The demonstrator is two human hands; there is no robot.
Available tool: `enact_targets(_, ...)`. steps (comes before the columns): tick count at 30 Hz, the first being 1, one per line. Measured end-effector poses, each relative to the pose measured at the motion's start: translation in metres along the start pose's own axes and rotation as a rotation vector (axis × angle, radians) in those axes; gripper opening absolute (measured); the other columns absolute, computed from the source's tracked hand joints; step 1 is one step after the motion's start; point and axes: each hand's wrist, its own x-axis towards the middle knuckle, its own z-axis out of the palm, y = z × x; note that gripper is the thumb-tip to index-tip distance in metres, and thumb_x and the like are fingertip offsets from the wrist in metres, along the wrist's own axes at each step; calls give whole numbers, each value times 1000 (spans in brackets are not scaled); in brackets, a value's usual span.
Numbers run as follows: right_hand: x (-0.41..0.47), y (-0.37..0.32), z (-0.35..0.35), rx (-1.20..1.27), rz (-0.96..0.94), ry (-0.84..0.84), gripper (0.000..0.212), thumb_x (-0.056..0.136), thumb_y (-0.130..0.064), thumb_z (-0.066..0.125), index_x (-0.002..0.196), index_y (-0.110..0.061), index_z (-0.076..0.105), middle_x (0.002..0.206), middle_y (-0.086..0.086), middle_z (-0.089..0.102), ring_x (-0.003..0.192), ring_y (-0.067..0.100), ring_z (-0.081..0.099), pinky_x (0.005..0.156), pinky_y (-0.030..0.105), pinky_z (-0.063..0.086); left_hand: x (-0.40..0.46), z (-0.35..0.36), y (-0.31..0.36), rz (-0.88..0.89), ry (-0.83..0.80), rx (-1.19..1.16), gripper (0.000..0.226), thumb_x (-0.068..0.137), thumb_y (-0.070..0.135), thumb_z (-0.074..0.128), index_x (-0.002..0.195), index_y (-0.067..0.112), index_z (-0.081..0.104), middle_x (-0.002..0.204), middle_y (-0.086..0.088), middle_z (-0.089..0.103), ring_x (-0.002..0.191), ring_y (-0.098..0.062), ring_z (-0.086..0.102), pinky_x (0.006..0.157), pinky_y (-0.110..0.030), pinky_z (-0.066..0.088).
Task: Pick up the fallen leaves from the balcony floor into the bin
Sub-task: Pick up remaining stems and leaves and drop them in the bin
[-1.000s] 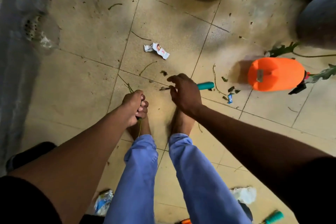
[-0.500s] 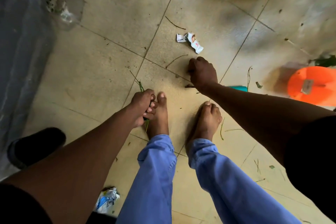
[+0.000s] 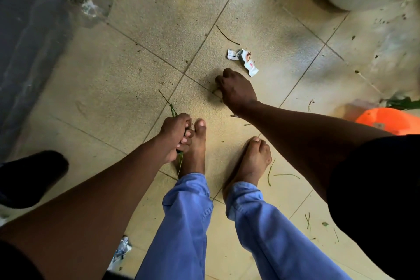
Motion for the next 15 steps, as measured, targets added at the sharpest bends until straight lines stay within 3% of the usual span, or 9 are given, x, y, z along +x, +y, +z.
enact_targets(10, -3, 7, -3, -119, -102, -65, 27, 81, -4, 69, 107, -1, 62, 112, 17, 55, 99, 34, 54, 63, 40, 43, -2, 10, 2, -3, 15, 6, 35, 103, 28, 45, 70, 17, 42, 54, 1, 38, 35, -8, 26, 33, -13, 17)
enact_targets(15, 5, 5, -18, 15, 44, 195, 15, 82, -7, 65, 97, -8, 66, 102, 11, 62, 97, 32, 55, 75, 40, 46, 3, 13, 7, -19, 28, 0, 36, 102, 30, 46, 69, 18, 42, 56, 0, 38, 34, -9, 27, 32, -13, 16)
